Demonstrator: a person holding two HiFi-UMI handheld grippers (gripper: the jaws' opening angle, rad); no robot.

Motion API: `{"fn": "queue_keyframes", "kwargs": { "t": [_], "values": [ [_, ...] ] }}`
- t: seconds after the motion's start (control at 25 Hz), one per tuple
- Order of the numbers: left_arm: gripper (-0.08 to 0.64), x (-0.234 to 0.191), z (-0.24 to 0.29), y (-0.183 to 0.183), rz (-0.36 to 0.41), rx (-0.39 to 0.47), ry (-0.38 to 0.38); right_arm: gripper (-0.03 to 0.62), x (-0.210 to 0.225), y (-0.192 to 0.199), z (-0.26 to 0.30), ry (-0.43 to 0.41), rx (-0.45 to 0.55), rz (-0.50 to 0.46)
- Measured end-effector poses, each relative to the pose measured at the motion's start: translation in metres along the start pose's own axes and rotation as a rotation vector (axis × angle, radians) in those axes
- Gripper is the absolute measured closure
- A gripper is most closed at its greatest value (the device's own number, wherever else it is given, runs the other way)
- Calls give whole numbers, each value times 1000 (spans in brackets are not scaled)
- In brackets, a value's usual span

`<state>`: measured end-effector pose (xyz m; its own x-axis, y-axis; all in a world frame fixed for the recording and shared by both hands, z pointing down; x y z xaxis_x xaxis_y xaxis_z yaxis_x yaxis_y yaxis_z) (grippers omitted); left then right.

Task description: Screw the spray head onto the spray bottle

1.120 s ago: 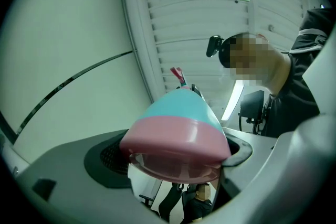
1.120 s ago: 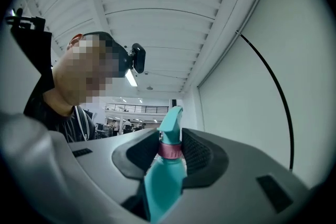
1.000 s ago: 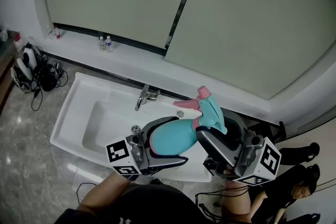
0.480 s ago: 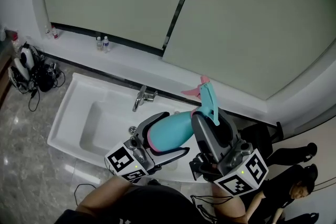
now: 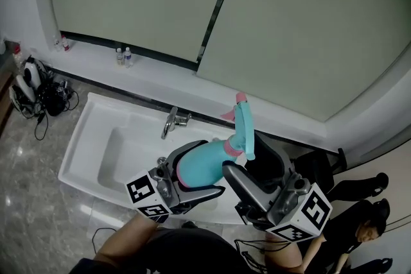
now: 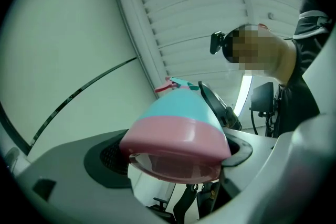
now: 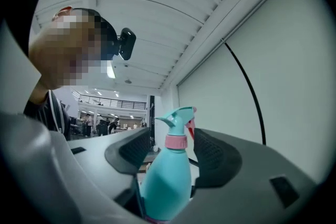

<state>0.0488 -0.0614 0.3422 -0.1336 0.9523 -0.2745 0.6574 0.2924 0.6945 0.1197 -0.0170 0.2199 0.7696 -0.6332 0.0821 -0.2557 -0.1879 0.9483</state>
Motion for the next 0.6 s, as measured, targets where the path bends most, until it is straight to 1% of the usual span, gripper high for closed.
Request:
{"fn": "queue_keyframes", "kwargs": {
  "t": [0.08, 0.12, 0.2, 0.24, 0.32, 0.36, 0.44, 0.52, 0.56, 0.6],
  "values": [
    [89, 2, -1, -1, -7, -8, 21, 357, -2, -5, -13, -56, 4, 9],
    [89, 3, -1, -3, -13, -13, 36, 357, 1, -10, -22, -84, 26, 25],
    [89, 5, -2, -6, -34, -25, 79, 357, 18, -19, -38, -154, 93, 99],
    [89, 6, -3, -8, -51, -31, 105, 357, 30, -22, -42, -209, 120, 155],
    [89, 10, -6, -9, -101, -43, 166, 357, 49, -21, -39, -367, 138, 265],
    [89, 14, -7, -9, -135, -50, 200, 339, 53, -19, -34, -462, 134, 306],
    [89, 25, -8, -6, -210, -64, 270, 304, 50, -15, -22, -653, 117, 358],
    [89, 39, -6, 0, -273, -81, 329, 267, 36, -14, -13, -832, 91, 366],
    [89, 46, -4, 5, -295, -92, 351, 249, 28, -15, -10, -916, 74, 352],
    [89, 52, 0, 10, -311, -105, 370, 247, 19, -16, -9, -994, 56, 331]
  ]
}}
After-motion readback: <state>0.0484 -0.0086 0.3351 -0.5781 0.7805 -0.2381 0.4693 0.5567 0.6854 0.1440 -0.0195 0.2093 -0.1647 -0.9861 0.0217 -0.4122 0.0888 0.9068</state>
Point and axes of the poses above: the fingertips, and each gripper's own axes: z forward along the fingers, x to its right, y out of its underside, the point moved 5 cm from there along -z, backward along the fingers, and after that the axes turned 7 degrees about x, right-handed, at the moved point
